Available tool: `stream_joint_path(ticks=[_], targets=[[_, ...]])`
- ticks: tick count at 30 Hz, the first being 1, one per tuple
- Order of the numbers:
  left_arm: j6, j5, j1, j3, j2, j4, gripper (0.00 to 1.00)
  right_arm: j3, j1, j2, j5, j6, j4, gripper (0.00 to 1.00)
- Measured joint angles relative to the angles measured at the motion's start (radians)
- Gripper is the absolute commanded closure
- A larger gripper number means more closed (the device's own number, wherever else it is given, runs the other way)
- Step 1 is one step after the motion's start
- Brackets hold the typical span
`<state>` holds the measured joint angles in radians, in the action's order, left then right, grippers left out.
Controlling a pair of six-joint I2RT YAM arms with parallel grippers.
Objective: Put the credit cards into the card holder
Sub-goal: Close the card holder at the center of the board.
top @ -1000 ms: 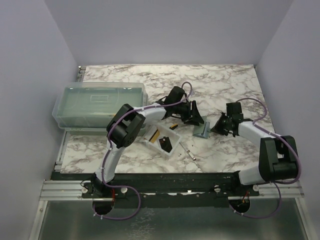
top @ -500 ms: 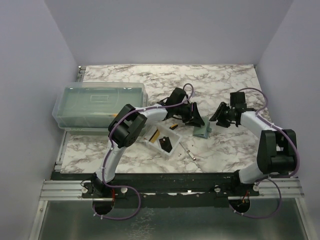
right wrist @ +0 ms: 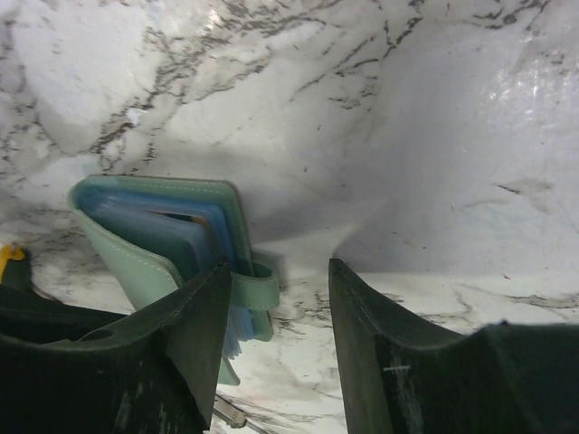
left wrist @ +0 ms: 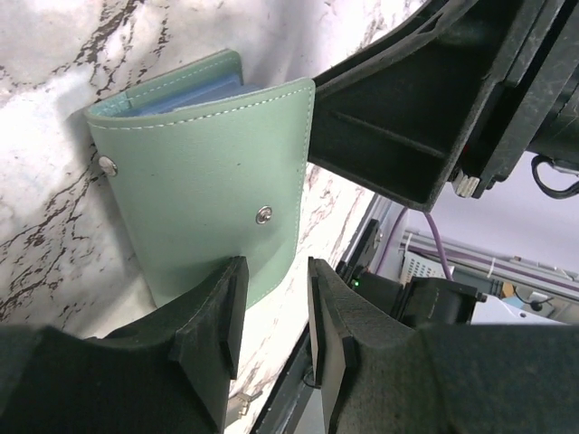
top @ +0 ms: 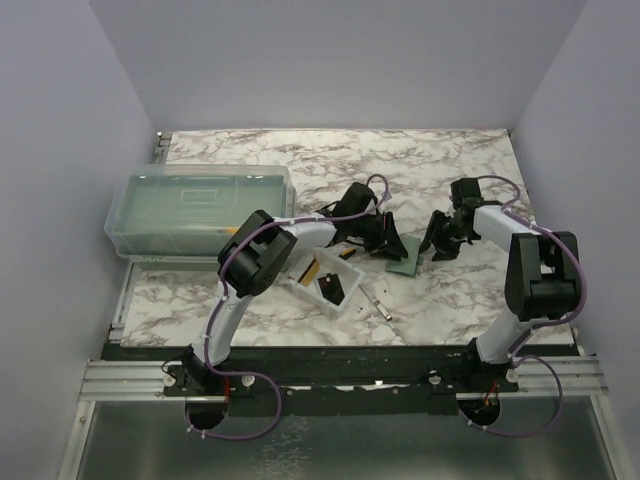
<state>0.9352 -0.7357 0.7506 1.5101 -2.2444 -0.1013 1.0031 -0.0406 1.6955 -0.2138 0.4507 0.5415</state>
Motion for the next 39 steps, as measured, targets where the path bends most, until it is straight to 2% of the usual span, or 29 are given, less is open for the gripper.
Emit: stream_joint_path(ticks=[9,18,20,22,25,28,30,33,39], targets=[[0.013,0.053,0.011,-0.042,0.000,-0.044,0.63,0.021,-0.006,0.016,0.033,-0.025,0.084,0.52],[0.018,0.076,0.011,-0.061,0.000,-0.078,0.63,0.023,-0.006,0.021,0.018,-0.063,0.122,0.59],[0.019,0.079,0.011,-0.066,0.002,-0.085,0.55,0.022,-0.006,0.016,0.018,-0.076,0.134,0.56],[0.014,0.079,0.011,-0.068,0.006,-0.087,0.43,0.009,-0.006,-0.010,0.013,-0.096,0.132,0.52],[-0.026,0.099,0.014,-0.074,0.039,-0.069,0.30,-0.023,-0.006,-0.098,0.000,-0.129,0.106,0.51],[-0.101,0.138,0.016,-0.076,0.093,-0.008,0.27,-0.029,-0.006,-0.169,-0.014,-0.137,0.063,0.52],[-0.154,0.171,0.018,-0.076,0.122,0.036,0.26,-0.040,-0.006,-0.193,-0.024,-0.124,0.015,0.61],[-0.236,0.229,0.020,-0.075,0.167,0.109,0.16,-0.089,-0.003,-0.213,-0.047,-0.084,-0.052,0.61],[-0.409,0.341,0.079,-0.078,0.206,0.212,0.05,-0.195,0.017,-0.232,-0.099,-0.012,-0.126,0.61]])
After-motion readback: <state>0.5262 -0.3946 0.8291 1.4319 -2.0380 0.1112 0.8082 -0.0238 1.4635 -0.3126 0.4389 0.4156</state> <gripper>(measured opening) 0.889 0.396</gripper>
